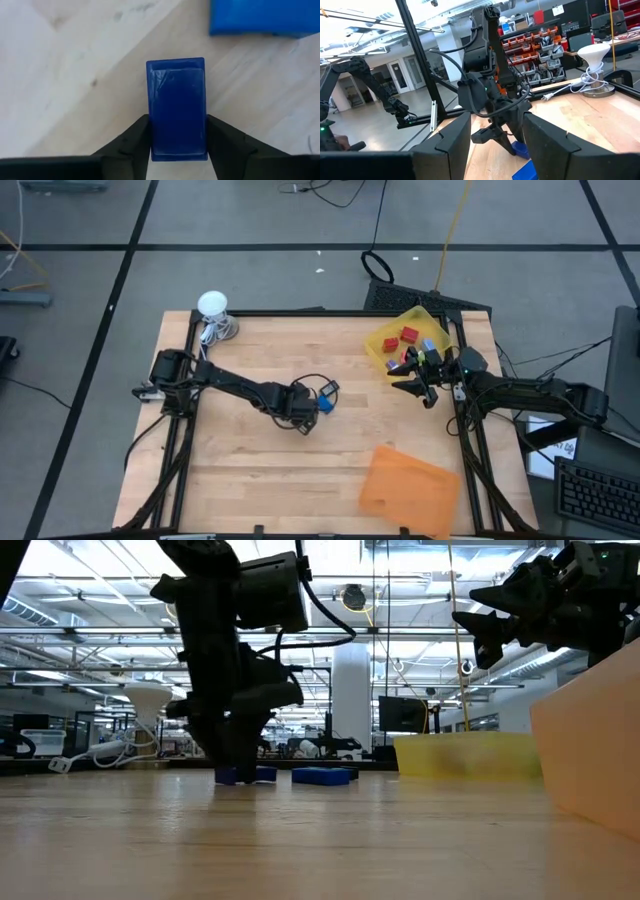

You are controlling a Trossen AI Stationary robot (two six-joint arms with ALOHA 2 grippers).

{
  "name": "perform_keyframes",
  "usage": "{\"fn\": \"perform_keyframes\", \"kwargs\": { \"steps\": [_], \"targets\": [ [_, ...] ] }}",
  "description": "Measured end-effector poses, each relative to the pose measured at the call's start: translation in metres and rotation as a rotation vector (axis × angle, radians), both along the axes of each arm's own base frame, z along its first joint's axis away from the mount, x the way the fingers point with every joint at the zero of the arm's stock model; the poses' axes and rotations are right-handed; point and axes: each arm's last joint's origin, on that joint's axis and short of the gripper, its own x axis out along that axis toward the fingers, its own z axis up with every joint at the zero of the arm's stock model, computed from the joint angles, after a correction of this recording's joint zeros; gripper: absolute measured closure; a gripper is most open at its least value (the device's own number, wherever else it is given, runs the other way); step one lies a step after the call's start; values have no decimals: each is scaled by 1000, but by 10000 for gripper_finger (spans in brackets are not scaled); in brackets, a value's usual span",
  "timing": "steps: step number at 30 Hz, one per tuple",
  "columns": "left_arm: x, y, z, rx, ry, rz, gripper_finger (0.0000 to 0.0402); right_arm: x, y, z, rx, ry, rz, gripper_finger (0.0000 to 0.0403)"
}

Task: Pick & Place Office items
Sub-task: Put the dark blue digital clock into the orange bin

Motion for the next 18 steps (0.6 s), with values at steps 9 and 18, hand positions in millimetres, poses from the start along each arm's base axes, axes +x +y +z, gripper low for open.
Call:
{"fn": "perform_keyframes", "kwargs": {
  "steps": [9,18],
  "targets": [
    [9,-4,23,17,-76,-102,244,0,0,0,-2,0,-1,234],
    [31,-34,68,30,-447,-351,247,7,15,-2,-121,-12,1,234]
  ]
}}
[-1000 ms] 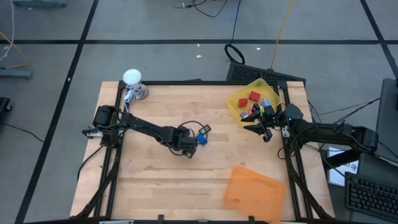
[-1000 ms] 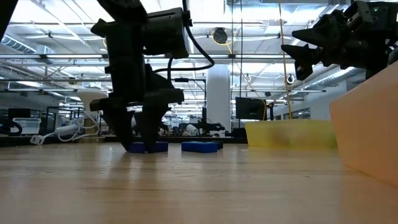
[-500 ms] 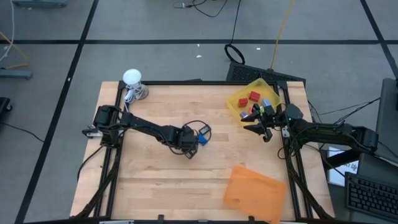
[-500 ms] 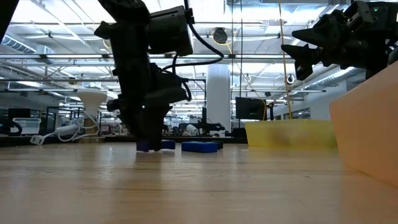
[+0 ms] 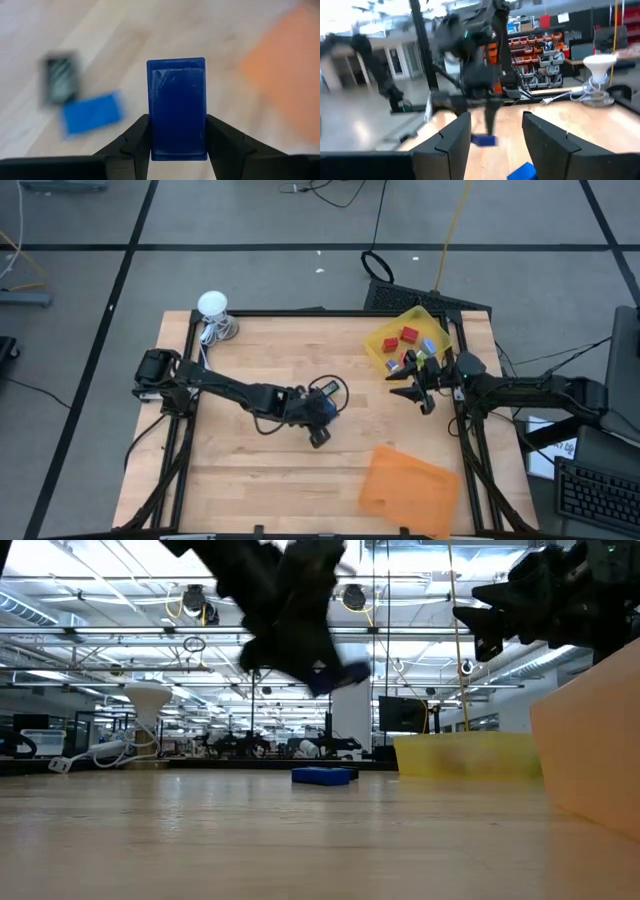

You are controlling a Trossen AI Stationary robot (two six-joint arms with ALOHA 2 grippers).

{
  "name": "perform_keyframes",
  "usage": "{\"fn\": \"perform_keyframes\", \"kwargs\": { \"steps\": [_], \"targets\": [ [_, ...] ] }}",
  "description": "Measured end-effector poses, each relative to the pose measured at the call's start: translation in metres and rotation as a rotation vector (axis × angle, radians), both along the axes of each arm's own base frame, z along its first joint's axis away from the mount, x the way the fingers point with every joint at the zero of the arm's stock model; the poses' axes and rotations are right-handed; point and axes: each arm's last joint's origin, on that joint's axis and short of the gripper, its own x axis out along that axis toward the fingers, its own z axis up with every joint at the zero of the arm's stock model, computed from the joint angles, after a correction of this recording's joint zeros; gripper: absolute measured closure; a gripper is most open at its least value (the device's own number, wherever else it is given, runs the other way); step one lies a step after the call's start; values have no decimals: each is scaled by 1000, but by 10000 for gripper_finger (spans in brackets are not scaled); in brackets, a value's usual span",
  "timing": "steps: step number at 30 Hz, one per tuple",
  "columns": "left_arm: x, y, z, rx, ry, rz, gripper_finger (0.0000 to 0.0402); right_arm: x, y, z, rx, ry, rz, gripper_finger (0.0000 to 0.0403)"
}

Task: Pick & Place Office items
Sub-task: Put the dark blue digital clock into the orange bin

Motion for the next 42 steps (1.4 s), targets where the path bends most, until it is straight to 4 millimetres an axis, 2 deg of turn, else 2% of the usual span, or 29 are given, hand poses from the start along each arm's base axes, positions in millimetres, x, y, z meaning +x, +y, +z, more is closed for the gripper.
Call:
{"fn": "perform_keyframes", "kwargs": {
  "steps": [5,8,11,14,18,21,25,28,33,38,42],
  "targets": [
    [12,-13,14,-42,-189,-176,246,7,22,-7,-258,1,16,234],
    [15,-14,19,-64,-248,-198,234,12,36,-8,-413,-2,-8,234],
    [18,-15,23,-74,-301,-230,237,22,46,-3,-469,40,-81,229],
    [19,-15,24,-76,-312,-236,247,35,57,4,-472,107,-110,208],
    [20,-12,24,-77,-314,-228,247,55,76,4,-542,178,-21,167],
    [20,-10,24,-82,-308,-214,235,70,90,3,-660,195,-16,146],
    [19,-10,23,-85,-301,-214,233,86,103,1,-836,219,-92,139],
    [19,-10,23,-87,-300,-215,247,95,109,2,-890,194,-114,146],
    [19,-11,23,-101,-298,-232,246,100,111,-2,-932,157,-123,173],
    [19,-11,23,-106,-297,-228,223,101,111,-1,-951,142,-123,217],
    [19,-11,23,-104,-297,-229,240,100,112,1,-949,135,-120,260]
  ]
}}
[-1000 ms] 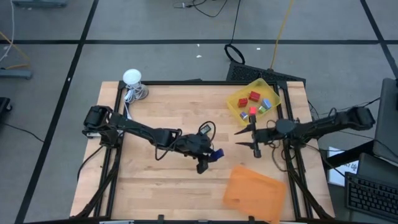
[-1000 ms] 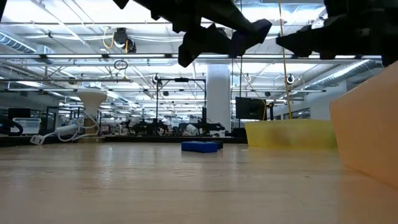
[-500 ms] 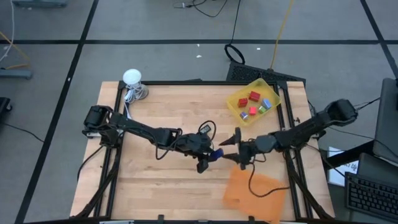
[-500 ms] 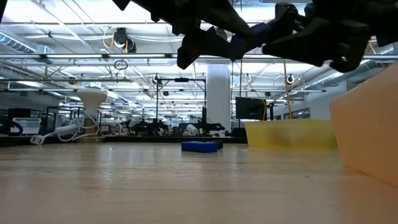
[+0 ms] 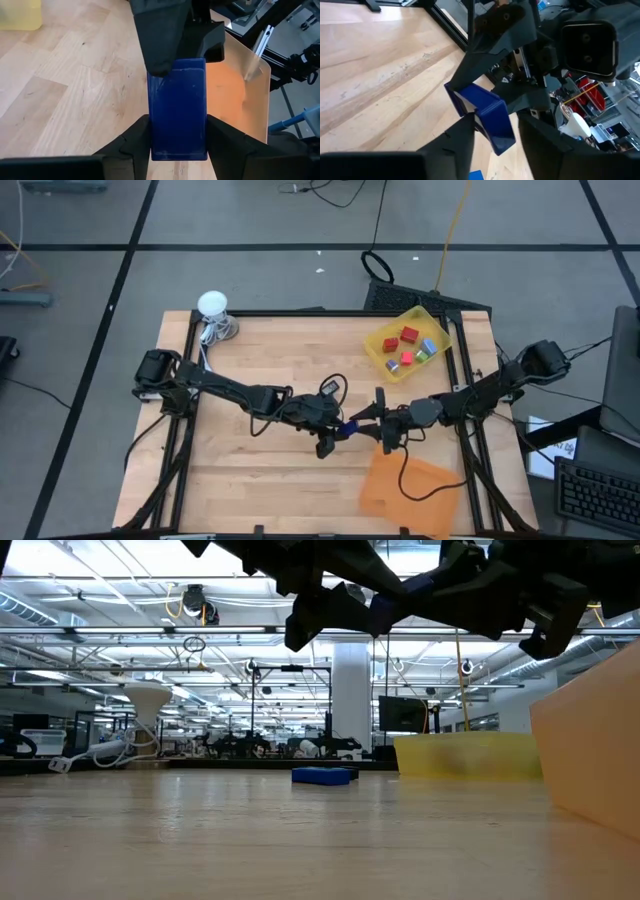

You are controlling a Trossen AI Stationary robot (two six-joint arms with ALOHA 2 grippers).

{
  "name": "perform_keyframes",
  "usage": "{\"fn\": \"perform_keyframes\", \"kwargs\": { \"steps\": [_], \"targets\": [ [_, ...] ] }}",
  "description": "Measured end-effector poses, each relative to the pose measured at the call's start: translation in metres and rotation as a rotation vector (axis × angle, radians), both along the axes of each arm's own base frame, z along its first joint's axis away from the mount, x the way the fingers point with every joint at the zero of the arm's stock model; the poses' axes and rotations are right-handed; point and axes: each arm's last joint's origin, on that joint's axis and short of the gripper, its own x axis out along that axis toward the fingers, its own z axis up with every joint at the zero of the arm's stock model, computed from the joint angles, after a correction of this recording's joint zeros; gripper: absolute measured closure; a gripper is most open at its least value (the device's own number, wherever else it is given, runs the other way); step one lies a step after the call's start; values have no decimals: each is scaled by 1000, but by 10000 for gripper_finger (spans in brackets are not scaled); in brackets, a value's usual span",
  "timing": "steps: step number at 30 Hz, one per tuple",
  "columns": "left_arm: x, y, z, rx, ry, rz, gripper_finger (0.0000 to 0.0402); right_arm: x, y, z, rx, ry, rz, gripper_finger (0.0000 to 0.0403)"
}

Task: Pick & Place Office items
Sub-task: Put the dark blue digital clock into the orange bin

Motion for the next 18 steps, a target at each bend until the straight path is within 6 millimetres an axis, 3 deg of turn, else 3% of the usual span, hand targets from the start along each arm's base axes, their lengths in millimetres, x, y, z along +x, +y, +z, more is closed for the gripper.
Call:
{"fn": "perform_keyframes", "kwargs": {
  "steps": [6,9,15,18],
  "targets": [
    [0,-1,0,-8,4,-9,247,0,1,-1,-6,11,55,323],
    [0,-1,0,-16,1,-14,220,0,2,-1,-2,10,85,341],
    [0,2,1,36,-15,-34,163,0,2,-1,41,18,92,344],
    [-4,8,11,35,-24,-61,145,0,2,0,77,12,89,345]
  ]
}}
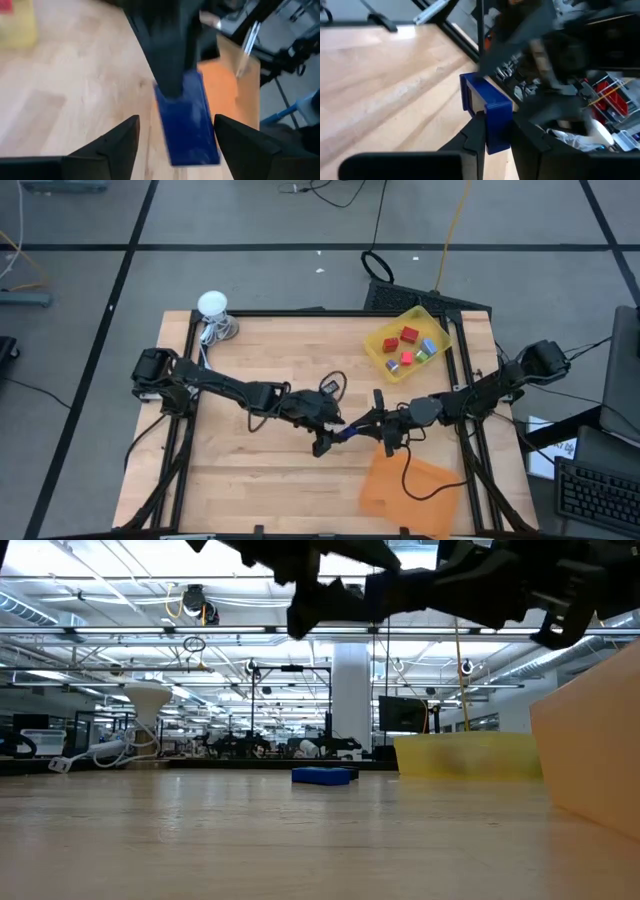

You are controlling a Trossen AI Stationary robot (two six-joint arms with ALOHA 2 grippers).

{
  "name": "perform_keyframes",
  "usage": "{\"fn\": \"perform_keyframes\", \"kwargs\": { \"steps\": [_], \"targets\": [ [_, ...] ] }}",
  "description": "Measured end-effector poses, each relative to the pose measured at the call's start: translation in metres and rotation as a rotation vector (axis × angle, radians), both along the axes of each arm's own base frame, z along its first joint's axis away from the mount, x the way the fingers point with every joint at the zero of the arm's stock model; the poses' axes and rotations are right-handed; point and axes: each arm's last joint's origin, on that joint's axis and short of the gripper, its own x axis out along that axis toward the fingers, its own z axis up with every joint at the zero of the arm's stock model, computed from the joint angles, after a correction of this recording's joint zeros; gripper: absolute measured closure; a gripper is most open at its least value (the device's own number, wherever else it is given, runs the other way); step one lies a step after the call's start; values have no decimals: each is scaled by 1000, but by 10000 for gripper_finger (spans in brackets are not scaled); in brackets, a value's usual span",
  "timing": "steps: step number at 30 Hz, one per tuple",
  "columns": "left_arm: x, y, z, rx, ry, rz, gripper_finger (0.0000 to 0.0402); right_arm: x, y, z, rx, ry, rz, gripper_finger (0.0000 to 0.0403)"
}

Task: Pick & Place Office items
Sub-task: Put the dark blue digital clock into the orange bin

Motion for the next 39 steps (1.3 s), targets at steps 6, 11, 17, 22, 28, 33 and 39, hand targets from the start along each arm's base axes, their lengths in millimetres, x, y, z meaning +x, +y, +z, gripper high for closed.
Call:
{"fn": "perform_keyframes", "kwargs": {
  "steps": [6,11,17,22,28,33,39],
  "targets": [
    [-24,2,36,158,-54,123,121,-3,-1,3,37,11,3,348],
    [-40,-13,50,355,-80,281,113,-10,-3,14,135,27,-12,349],
    [-48,-24,31,483,-84,328,122,-29,-7,31,365,92,41,347],
    [-58,-9,6,453,-105,377,127,-46,-8,44,580,186,172,346],
    [-82,10,-7,344,-271,266,114,-56,7,33,734,436,272,348],
    [-107,13,-15,325,-459,115,108,-59,27,11,712,586,204,349],
    [-130,23,-28,259,-600,110,112,-58,38,-9,688,698,114,349]
  ]
}}
